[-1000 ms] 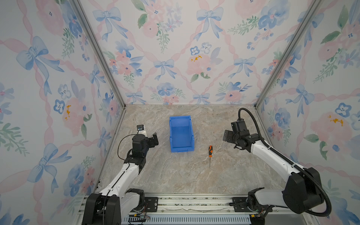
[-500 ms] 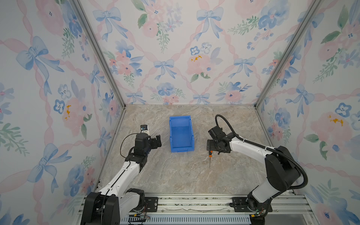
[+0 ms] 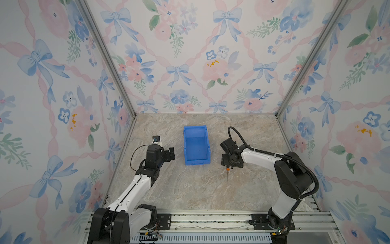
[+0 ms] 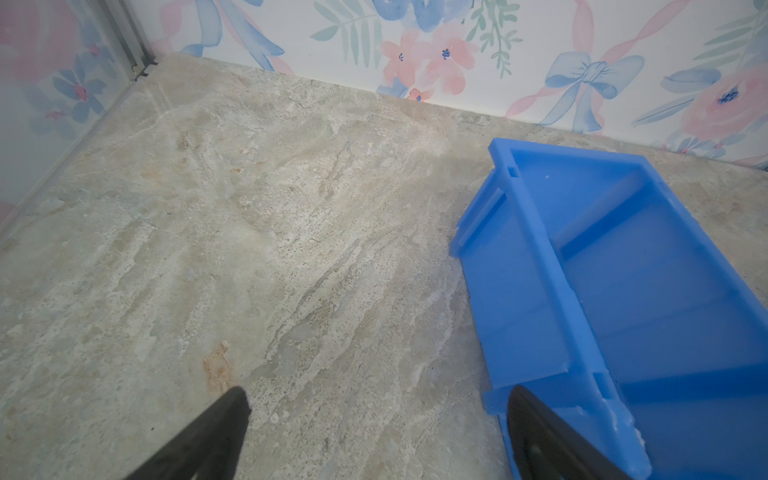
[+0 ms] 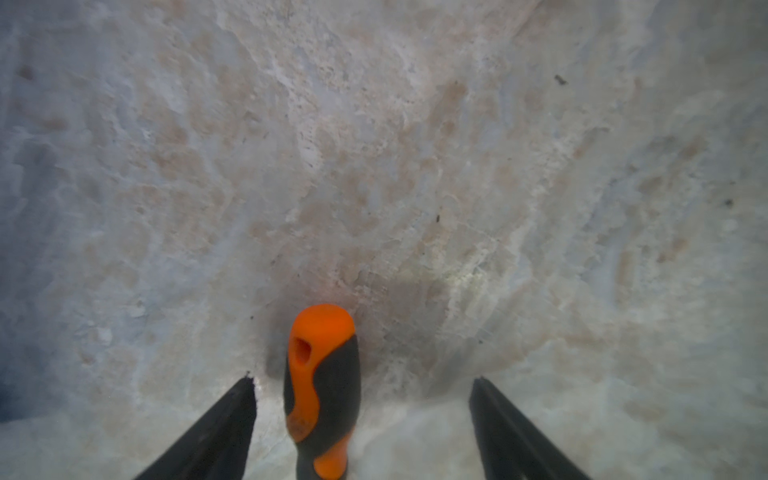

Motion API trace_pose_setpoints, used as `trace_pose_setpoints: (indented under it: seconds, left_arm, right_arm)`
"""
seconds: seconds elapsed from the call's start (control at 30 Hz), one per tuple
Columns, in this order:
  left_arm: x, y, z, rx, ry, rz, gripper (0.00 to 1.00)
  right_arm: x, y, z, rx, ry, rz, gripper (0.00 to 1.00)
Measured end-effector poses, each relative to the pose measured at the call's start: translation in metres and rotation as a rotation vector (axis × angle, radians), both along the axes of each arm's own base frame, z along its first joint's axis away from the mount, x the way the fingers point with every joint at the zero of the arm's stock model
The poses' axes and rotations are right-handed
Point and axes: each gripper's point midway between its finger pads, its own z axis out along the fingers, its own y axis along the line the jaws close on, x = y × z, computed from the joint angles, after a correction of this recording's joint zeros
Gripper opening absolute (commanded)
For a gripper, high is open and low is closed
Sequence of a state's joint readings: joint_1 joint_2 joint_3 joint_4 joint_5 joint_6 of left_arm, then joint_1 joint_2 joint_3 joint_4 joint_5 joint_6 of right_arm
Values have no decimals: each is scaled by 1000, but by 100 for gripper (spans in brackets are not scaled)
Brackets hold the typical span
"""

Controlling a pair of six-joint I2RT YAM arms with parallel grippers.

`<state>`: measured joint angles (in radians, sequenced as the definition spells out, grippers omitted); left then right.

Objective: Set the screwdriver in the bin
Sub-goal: 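Close the right gripper on the screwdriver's orange handle, then lift the screwdriver with the right gripper and carry it over the blue bin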

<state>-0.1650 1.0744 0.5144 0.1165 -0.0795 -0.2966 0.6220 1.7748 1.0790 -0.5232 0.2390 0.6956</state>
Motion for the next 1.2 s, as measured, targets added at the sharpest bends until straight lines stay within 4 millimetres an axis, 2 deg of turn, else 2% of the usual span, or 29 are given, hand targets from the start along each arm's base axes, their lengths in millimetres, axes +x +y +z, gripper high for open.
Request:
trace_pose_setpoints:
  seconds: [0.47,0.7,0.93,1.1,1.2]
  left_arm:
    - [1,-6,-5,4,15,-43,98]
    - [1,-7,-3,7,12,-45,97]
    - [1,-7,-3,6,12,-45,97]
    - [1,-7,-3,6,12,-46,98]
    - [1,-7,-3,5,12,-48,98]
  right_arm:
    - [3,5,-5,9,-4,15,37]
    - [5,8,-7,14,-7,22,26]
    - [5,9,-7,14,-7,32,5]
    - [2,9,-3,1,4,52,0]
    - [2,15,15,-5,-14,94,0]
